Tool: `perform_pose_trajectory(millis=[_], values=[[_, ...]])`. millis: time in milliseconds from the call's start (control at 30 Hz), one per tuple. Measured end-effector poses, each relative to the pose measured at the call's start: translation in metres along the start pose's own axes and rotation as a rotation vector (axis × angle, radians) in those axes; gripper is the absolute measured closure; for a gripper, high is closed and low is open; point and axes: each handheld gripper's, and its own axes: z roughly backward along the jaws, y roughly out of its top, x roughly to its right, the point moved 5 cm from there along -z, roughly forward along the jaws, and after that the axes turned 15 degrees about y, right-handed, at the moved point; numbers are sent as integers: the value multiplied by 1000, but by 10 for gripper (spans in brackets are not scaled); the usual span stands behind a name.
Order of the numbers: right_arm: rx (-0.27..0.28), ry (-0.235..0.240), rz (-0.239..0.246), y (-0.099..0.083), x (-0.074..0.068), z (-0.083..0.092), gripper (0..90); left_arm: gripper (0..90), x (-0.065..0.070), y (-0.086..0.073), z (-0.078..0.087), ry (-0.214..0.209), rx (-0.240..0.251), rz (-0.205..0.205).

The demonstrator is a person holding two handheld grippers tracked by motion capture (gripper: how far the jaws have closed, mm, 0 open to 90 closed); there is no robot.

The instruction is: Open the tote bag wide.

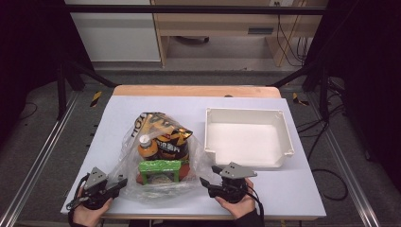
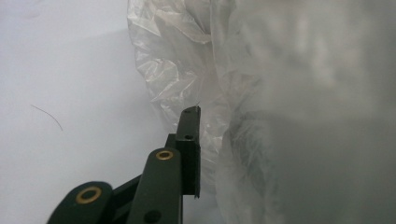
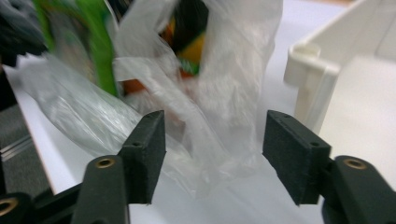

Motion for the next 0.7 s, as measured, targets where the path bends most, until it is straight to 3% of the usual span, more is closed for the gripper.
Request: perform_pose_trajectory(millis=[300, 333, 400, 567, 633, 700], values=[[116, 34, 74, 41, -21, 13, 359, 664, -1, 0, 1, -3, 8, 3], [130, 50, 80, 51, -25, 9, 455, 649, -1, 0, 1, -4, 10, 7], [125, 66, 86, 54, -27, 6, 488, 644, -1, 1, 2, -8, 21, 15], [34, 67, 83, 46, -23, -20, 794, 571, -4, 3, 9, -15, 62, 34], [15, 67, 81, 43, -21, -24, 879, 501, -5, 6, 13, -21, 90, 43], [16, 68, 77, 42, -20, -23, 900, 446, -7, 10, 19, -24, 123, 54]])
